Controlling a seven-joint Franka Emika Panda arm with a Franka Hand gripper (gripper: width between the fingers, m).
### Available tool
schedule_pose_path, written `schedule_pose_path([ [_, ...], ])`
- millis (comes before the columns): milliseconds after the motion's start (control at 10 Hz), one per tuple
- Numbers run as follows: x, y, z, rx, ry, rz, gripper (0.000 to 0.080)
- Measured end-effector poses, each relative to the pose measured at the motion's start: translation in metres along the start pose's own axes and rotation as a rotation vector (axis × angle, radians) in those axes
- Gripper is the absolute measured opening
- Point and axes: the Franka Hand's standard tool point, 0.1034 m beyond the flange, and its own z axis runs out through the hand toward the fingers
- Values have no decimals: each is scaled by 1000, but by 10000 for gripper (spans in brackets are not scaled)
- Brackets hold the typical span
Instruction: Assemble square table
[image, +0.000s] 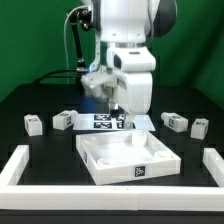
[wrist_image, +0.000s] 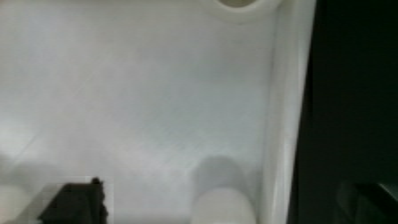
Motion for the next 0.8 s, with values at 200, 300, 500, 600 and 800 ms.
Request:
schedule_pose_path([
  [200, -5, 0, 24, 26, 19, 16, 649],
  [300, -8, -2, 31, 35, 25, 24, 649],
  [500, -14, -9, 38, 47, 31, 45, 649],
  [600, -13, -8, 38, 47, 32, 45, 649],
  [800, -13, -9, 39, 48, 32, 46, 548],
])
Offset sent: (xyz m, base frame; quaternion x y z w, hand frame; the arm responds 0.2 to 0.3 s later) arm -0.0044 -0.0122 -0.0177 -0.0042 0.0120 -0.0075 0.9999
